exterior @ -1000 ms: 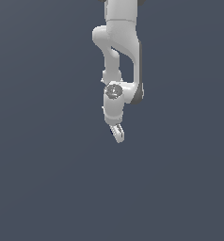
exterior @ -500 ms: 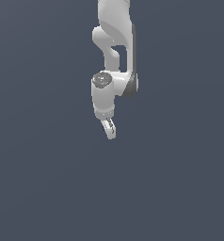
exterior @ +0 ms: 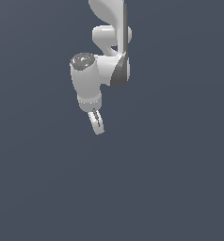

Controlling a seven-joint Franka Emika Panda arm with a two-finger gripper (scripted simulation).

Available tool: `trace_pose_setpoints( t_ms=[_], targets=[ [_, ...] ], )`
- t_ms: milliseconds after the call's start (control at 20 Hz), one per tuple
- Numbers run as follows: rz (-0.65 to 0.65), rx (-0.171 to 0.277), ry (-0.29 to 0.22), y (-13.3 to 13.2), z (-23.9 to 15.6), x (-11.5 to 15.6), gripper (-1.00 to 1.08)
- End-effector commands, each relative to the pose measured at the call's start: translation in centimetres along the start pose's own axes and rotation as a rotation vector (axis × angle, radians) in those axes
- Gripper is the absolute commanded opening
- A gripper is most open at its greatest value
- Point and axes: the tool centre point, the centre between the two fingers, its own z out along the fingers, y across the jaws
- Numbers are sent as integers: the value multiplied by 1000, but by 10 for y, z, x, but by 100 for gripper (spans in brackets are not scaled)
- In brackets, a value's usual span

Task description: Pick up the object and move it to a goal position.

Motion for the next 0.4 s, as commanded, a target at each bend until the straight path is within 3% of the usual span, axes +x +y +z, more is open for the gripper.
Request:
trace_pose_setpoints(
  t_ms=[0,350],
  targets=[
    [-1,-1,-1,0,-11,8,-100],
    [-2,-1,-1,-2,-22,17,-100]
  ],
)
